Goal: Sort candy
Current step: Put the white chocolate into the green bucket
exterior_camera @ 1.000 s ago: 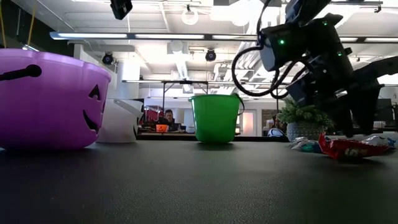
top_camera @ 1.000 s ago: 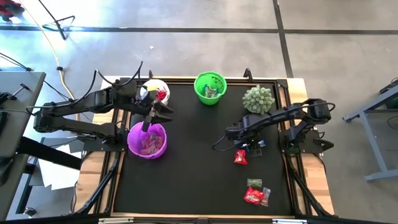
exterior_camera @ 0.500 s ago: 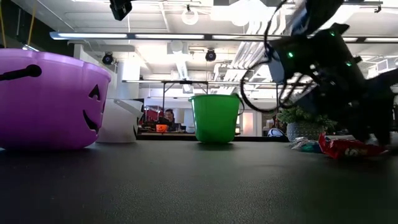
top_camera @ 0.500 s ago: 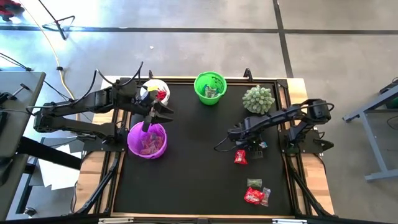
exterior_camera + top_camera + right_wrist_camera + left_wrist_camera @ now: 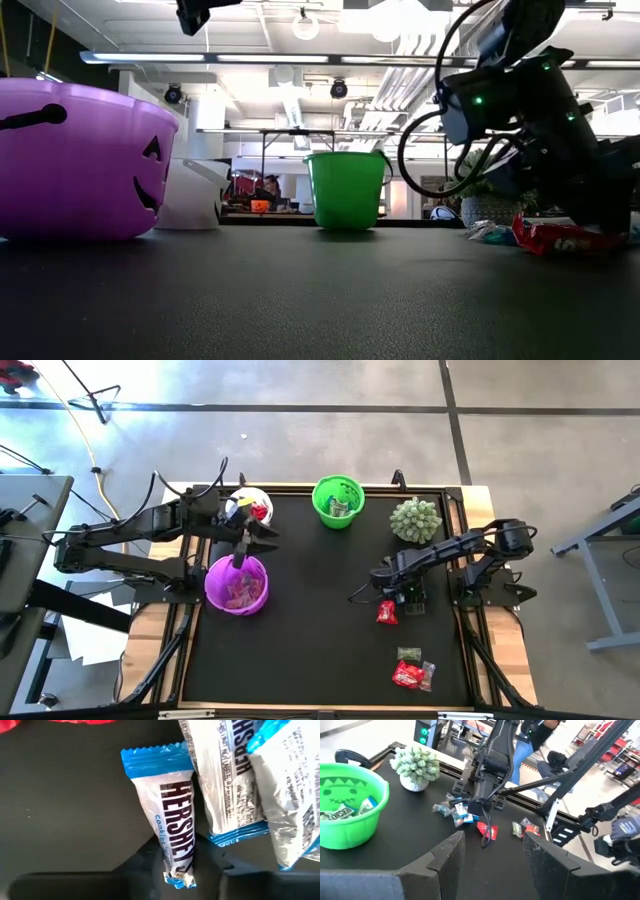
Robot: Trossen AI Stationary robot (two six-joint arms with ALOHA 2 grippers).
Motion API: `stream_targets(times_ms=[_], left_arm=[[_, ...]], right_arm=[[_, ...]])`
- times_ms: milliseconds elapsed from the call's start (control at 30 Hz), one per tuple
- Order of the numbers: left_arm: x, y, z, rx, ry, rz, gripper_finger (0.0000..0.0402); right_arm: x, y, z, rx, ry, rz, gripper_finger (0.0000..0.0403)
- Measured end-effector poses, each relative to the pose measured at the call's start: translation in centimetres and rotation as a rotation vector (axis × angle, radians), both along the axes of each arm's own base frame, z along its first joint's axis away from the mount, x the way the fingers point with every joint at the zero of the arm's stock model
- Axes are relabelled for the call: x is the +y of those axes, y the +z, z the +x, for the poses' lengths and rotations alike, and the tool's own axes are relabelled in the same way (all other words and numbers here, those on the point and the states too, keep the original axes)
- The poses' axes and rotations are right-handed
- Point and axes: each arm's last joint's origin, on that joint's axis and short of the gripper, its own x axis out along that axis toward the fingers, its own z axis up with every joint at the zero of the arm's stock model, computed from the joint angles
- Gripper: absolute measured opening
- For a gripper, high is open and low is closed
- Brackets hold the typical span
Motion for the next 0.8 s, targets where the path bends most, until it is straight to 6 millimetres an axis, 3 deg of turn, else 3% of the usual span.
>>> stream_targets(times_ms=[167,333,600,800], left_arm=[[0.0,0.0,0.0,0.000,0.022,-0.017,0.0186],[0.0,0.0,0.0,0.000,0.028,-0.036,0.0186],[0.0,0.0,0.0,0.001,0.028,-0.035,0.0186],[0.1,0.0,0.1,-0.004,0.021,-0.009,0.0186]], right_arm=[[0.0,0.1,0.0,0.009,-0.027,-0.003,0.0011],[0.1,1.2,0.0,0.077,-0.076,0.004,0.0019],[-0.4,6.3,2.2,-0.139,-0.078,-0.058,0.0012],[-3.7,11.3,6.0,-0.457,-0.096,-0.317,0.0019]])
